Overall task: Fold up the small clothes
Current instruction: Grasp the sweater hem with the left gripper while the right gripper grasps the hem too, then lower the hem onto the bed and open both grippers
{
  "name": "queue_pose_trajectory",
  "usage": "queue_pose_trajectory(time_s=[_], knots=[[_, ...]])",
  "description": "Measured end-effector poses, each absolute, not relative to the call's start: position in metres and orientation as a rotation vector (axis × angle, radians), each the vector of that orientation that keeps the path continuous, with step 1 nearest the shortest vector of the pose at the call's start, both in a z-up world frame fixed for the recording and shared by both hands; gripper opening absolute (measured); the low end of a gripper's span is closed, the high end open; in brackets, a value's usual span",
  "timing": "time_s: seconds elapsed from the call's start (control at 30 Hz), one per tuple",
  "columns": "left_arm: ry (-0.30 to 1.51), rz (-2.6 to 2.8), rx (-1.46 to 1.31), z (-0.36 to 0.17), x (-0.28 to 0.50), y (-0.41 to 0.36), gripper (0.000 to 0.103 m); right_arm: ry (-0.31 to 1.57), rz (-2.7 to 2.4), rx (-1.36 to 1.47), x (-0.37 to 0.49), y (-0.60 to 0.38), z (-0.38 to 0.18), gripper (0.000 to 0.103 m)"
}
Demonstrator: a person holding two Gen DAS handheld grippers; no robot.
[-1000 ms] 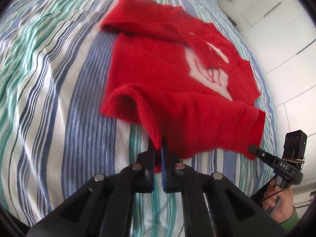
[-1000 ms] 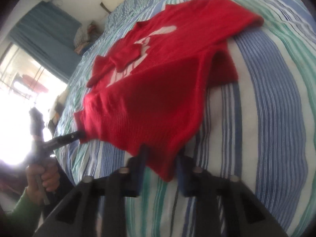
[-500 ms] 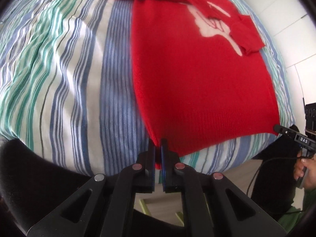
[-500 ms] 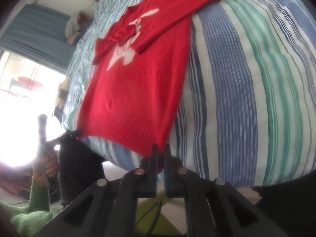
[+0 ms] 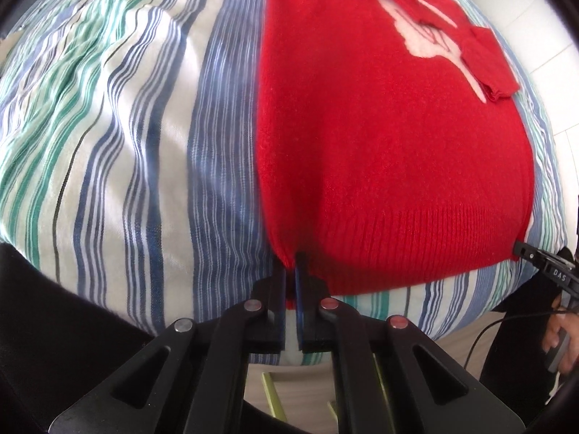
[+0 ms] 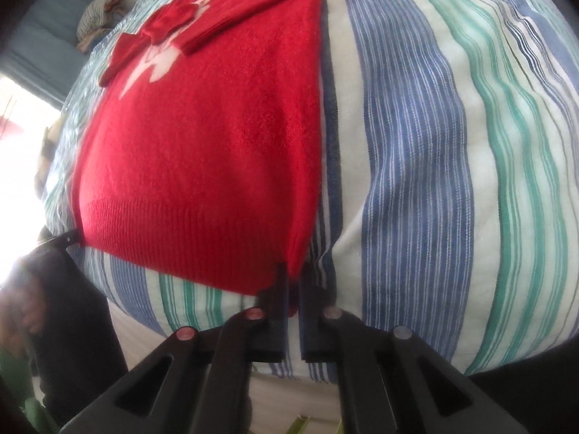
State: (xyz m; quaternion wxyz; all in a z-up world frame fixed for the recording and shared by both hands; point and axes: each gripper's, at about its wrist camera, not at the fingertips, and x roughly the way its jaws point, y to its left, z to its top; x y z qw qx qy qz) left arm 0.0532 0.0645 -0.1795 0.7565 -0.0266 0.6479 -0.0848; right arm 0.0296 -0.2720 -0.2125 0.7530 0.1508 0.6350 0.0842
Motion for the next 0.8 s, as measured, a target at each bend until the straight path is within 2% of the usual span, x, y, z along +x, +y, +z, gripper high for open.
queue_pose_trajectory(time_s=[0.5,0.8], knots=[[1.386,-0.143,-0.032,-0.194,0.051,0.044,0.006,1.374,0.171,0.349,0.027,-0.275,-0.212,0.002],[1.384,-0.122,-0.021,-0.183,0.046,0.040,0.006,1.367,0.175,0.395,0.025,-0.282,-0.211,0.003]])
